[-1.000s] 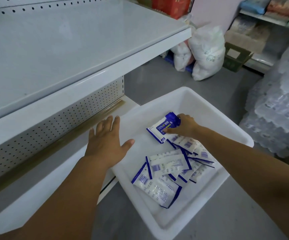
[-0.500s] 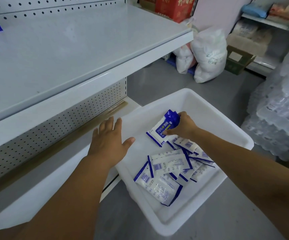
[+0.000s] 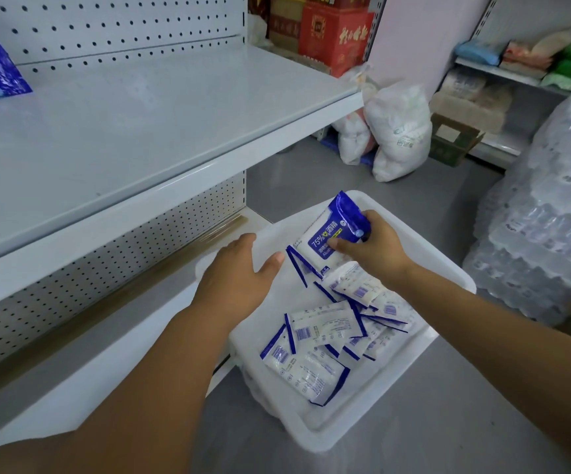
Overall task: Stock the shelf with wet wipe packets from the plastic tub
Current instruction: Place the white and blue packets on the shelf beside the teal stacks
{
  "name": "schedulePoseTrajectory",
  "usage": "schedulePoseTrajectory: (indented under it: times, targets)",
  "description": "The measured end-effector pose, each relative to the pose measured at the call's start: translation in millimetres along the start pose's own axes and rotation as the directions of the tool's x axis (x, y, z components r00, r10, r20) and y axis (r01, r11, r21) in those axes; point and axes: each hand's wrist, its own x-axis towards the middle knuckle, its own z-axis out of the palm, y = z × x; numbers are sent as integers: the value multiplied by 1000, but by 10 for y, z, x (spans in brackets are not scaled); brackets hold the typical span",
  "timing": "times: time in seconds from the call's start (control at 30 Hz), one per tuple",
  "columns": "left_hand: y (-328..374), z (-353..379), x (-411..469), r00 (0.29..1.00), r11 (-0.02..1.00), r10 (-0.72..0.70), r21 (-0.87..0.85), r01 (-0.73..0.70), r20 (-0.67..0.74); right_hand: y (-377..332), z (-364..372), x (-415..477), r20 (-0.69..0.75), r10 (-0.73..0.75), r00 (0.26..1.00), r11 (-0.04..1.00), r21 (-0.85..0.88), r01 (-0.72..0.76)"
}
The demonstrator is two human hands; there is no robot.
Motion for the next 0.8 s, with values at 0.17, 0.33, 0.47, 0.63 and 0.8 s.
schedulePoseTrajectory:
  times: [0.17,0.33,0.47,0.63,0.8]
  targets:
    - [243,-80,-49,996,945,-77,-314,87,44,-593,-254,-288,66,-63,996,968,247,45]
    - [430,-293,-79,1000,724,-24,-690,8,-13,-1134,-244,-448,117,-186,976,869,484,107]
    - [539,-619,-141,994,548,19,-831,-98,-105,-1447,-44,-461,72,-247,966,831,528,174]
    - [447,-1071,-203,955,532,-82,-823,-200,-285,-1739,343,-315,21,-243,970,801,568,189]
    - [188,-1546,-231,773,580,-231,-722,-378,-591,-2152,870,-132,118,-252,960,760,639,121]
